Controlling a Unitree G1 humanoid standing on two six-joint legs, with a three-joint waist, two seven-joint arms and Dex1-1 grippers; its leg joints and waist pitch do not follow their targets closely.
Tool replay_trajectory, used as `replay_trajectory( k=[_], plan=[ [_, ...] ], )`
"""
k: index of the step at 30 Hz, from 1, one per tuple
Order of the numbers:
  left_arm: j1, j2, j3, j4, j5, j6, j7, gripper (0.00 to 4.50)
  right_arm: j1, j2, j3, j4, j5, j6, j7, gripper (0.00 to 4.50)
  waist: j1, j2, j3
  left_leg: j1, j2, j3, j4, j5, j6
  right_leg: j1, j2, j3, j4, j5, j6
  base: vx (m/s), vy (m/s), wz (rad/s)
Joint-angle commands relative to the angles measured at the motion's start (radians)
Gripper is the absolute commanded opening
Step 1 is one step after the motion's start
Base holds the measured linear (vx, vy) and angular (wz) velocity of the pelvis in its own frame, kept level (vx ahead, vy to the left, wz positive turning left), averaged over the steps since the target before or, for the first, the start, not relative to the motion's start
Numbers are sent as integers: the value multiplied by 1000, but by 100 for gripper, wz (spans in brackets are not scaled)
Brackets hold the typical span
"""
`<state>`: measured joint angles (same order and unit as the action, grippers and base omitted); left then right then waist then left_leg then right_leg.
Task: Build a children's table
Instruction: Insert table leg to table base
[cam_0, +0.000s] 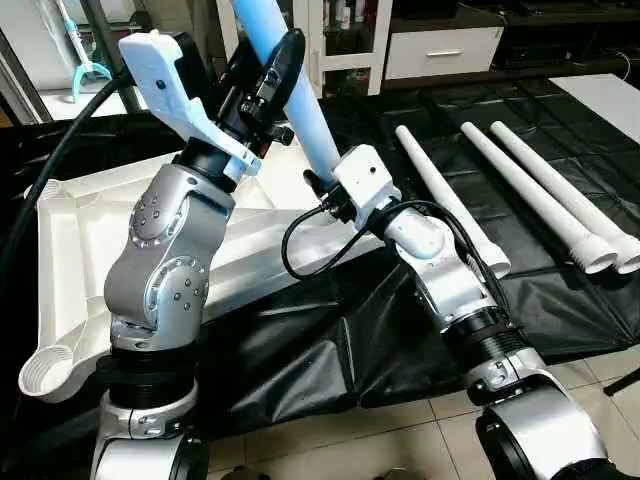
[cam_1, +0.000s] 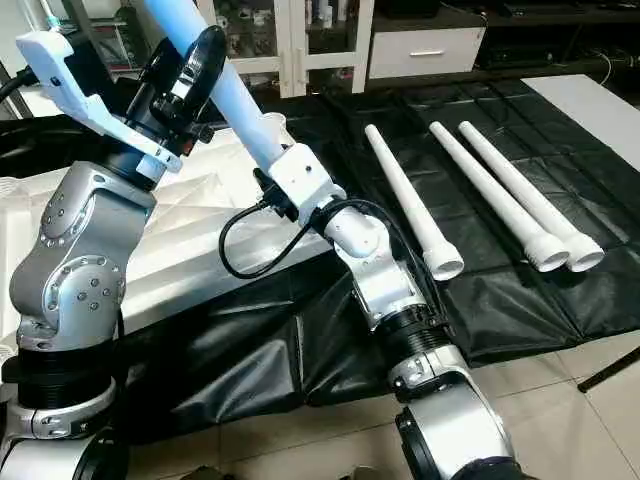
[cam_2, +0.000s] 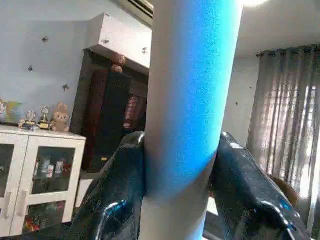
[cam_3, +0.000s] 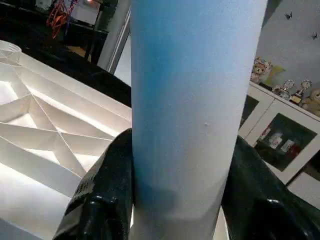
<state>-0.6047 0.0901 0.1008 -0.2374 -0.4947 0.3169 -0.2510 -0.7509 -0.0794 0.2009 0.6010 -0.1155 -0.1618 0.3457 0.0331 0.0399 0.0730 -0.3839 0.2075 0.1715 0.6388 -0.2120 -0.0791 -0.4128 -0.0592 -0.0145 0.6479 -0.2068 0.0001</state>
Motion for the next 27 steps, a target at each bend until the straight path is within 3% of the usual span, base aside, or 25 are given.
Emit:
replay_trajectory(
  k=[1,3,6,9,13,15,16,17,18,21,22,24,25,26,27],
  plan=[
    [-22,13,-15,-3,21,-8,-8,166,-25,6,-12,7,11,-15,8,186,-2,20,-91,18,3,1,-65,-66,21,64,-38,18,-50,164,-276,0,0,0],
    [-22,25,-27,0,62,-7,14,166,-23,8,-15,7,19,-12,13,186,-2,21,-92,18,3,1,-65,-66,22,64,-38,18,-50,165,-275,0,0,0],
    [-14,23,-29,-4,14,10,-30,234,-18,7,-27,2,33,-4,16,186,-1,21,-95,17,2,1,-64,-51,22,65,-38,18,-48,182,-280,0,0,0],
    [3,29,-31,-17,0,21,-45,244,-17,-9,-55,2,52,9,12,186,-1,26,-95,19,2,1,-63,-50,24,65,-38,18,-47,185,-280,0,0,0],
    [30,37,-37,-28,-13,26,-69,279,-40,-67,-132,45,83,12,-23,186,3,26,-96,19,0,3,-61,-49,19,66,-36,18,-48,186,-279,0,0,0],
    [50,47,-48,-38,-14,29,-88,297,-57,-119,-199,78,116,8,-47,186,3,25,-97,20,-1,3,-61,-59,16,66,-35,17,-49,173,-275,0,0,0],
    [50,47,-48,-38,-15,29,-88,306,-57,-120,-201,79,117,7,-47,186,2,25,-96,18,-1,4,-61,-59,17,67,-35,17,-49,172,-274,0,0,0],
    [81,83,-74,-22,7,41,-130,312,-55,-165,-270,75,166,7,-50,186,2,23,-97,18,-4,5,-59,-58,26,69,-34,18,-51,172,-269,0,0,0],
    [82,86,-75,-21,9,42,-132,315,-55,-168,-274,74,169,7,-50,186,2,21,-98,15,-4,5,-58,-45,37,70,-34,18,-49,180,-265,0,0,0],
    [123,196,-191,86,131,61,-227,349,-15,-196,-339,-11,260,52,11,186,0,20,-98,14,-8,6,-57,-42,65,69,-33,18,-54,147,-256,0,0,0],
    [129,214,-215,102,148,63,-247,349,-3,-198,-343,-33,273,69,26,186,-2,20,-97,13,-6,5,-58,-41,71,69,-34,18,-55,132,-254,0,0,0],
    [151,313,-378,223,276,58,-354,354,99,-214,-344,-208,353,191,134,185,-6,24,-97,12,-5,2,-62,-39,84,70,-34,20,-58,104,-242,0,0,0],
    [152,322,-403,244,287,58,-376,354,126,-218,-337,-250,363,210,152,185,-6,24,-95,14,-6,2,-63,-49,89,68,-31,20,-64,92,-234,0,0,0],
    [152,322,-405,246,288,58,-378,354,129,-218,-336,-255,364,212,154,185,-5,29,-98,16,-2,2,-63,-55,82,66,-35,21,-63,84,-231,0,0,0],
    [154,328,-430,276,305,40,-402,354,162,-224,-324,-306,378,235,172,185,-10,40,-101,12,-3,-1,-63,-51,63,69,-38,19,-58,85,-244,0,0,0]
  ],
)
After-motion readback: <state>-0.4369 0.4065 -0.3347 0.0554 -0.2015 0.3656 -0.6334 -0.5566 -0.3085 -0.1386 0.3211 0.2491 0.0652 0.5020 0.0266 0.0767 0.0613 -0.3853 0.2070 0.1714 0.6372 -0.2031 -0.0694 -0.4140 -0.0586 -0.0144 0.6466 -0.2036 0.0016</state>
